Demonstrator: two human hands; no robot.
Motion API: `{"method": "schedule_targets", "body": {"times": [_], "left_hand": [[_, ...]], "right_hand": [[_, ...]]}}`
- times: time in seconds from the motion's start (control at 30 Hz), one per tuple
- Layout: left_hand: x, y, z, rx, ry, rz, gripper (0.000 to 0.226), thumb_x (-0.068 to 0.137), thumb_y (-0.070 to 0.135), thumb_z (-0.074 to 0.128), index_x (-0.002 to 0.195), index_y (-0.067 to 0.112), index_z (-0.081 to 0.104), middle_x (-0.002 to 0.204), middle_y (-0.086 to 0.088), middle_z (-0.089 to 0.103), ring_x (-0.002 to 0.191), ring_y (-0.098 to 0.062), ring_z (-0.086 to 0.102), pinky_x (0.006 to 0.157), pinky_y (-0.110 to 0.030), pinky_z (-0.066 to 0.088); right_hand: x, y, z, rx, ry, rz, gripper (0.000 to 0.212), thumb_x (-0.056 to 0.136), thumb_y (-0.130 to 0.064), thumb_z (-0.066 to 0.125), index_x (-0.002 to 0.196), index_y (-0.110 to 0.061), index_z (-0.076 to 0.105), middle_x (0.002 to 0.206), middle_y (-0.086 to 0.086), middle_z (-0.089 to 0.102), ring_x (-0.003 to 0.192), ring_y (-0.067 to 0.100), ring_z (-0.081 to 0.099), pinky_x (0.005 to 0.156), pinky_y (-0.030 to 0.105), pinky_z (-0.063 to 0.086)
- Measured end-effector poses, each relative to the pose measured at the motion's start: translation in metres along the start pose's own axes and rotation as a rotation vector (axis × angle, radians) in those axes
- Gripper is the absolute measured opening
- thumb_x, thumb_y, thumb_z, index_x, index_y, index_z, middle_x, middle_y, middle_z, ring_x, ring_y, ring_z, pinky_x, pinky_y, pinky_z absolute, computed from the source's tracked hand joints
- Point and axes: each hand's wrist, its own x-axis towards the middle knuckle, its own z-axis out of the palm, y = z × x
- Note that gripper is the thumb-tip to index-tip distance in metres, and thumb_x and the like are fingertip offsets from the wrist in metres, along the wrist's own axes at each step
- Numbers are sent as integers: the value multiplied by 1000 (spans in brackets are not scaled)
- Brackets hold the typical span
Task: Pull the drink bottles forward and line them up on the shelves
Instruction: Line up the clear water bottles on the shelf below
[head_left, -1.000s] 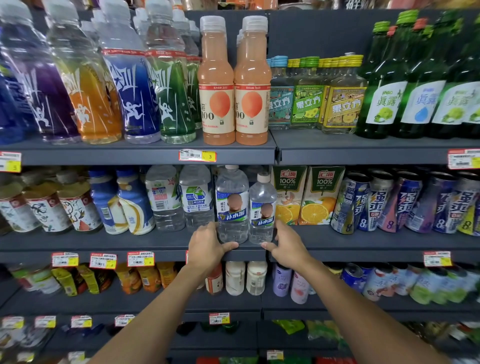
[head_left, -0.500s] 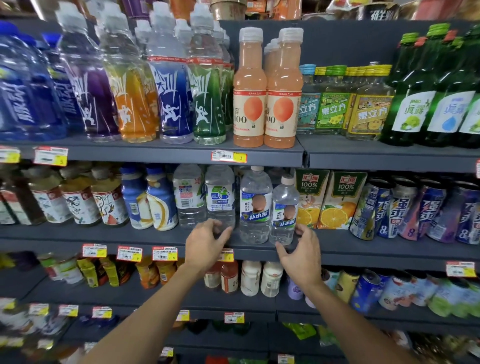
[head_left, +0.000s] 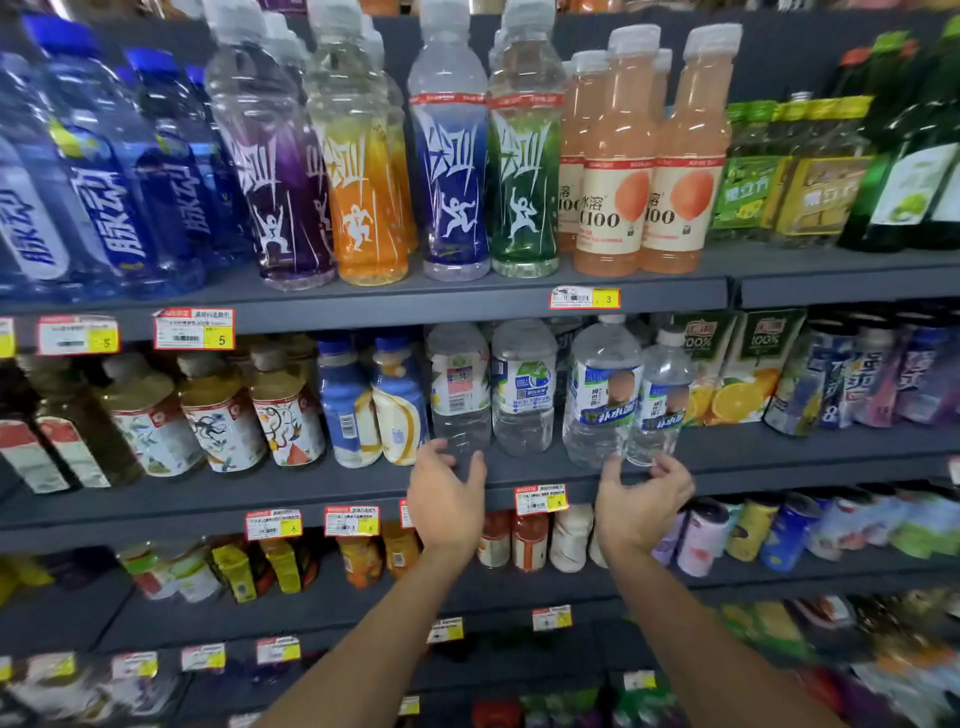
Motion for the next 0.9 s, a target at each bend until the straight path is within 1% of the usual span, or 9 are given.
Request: {"method": "schedule_targets", "body": {"times": [0.13,0.2,0.27,0.4,0.47,0.53,0.63,0.73,0.9], "left_hand": [[3,-1,1,20,6,-30,57,89,46,68,132,15,49,94,12,57,85,-8,55,75,-29,46],[5,3,0,-10,1,-65,60,90,47,66,137,16,45,80,15,61,74,-4,56,66,-27,42],[9,7,0,-4,6,-77,62,91,50,63,139,17,44,69,14,61,69,-6,60,64,-30,44],[19,14,3,69,30,-57,69,90,54,63,144,17,41,62,15,59,73,-14,66,67,-31,39],[23,17,6,149,38,-54,76,88,58,63,146,15,39,62,15,60,80,-20,70,67,-31,36],[27,20,10,243,51,-65,77,87,63,61,142,14,42,76,5,69,86,-28,70,66,-33,36],[29,22,16,344,49,-83,79,85,70,58,137,12,43,91,-8,71,86,-33,69,64,-36,38],[30,22,21,395,40,-111,84,83,74,55,138,12,40,92,-9,71,86,-33,69,64,-36,38],[34,24,25,409,43,-134,86,81,72,60,139,12,38,92,-9,72,86,-33,70,65,-36,36]], "right_hand": [[-35,-15,16,-11,-41,-54,51,82,-24,80,120,-6,54,118,12,53,105,29,55,83,28,39],[-48,-28,25,-39,-80,-85,48,82,-30,79,118,-11,55,112,3,52,102,27,58,83,36,47],[-57,-38,35,-95,-123,-107,46,83,-38,77,119,-16,57,105,-6,51,101,24,60,84,41,50],[-57,-50,53,-224,-252,-77,70,84,-55,71,142,-22,49,88,-15,63,98,20,66,81,37,43],[-50,-52,59,-334,-313,-69,85,83,-62,68,151,-21,37,80,-13,70,96,22,69,82,38,45],[-44,-53,64,-428,-348,-105,91,83,-66,66,152,-19,30,86,-6,76,99,25,70,83,39,47],[-40,-56,70,-525,-350,-173,91,81,-69,65,148,-14,34,96,5,75,97,30,71,79,39,49],[-39,-59,73,-570,-367,-199,91,81,-68,66,146,-11,35,97,7,75,94,30,71,75,38,49],[-36,-59,76,-581,-397,-208,89,84,-65,65,145,-7,34,101,9,75,96,32,71,77,38,50]]}}
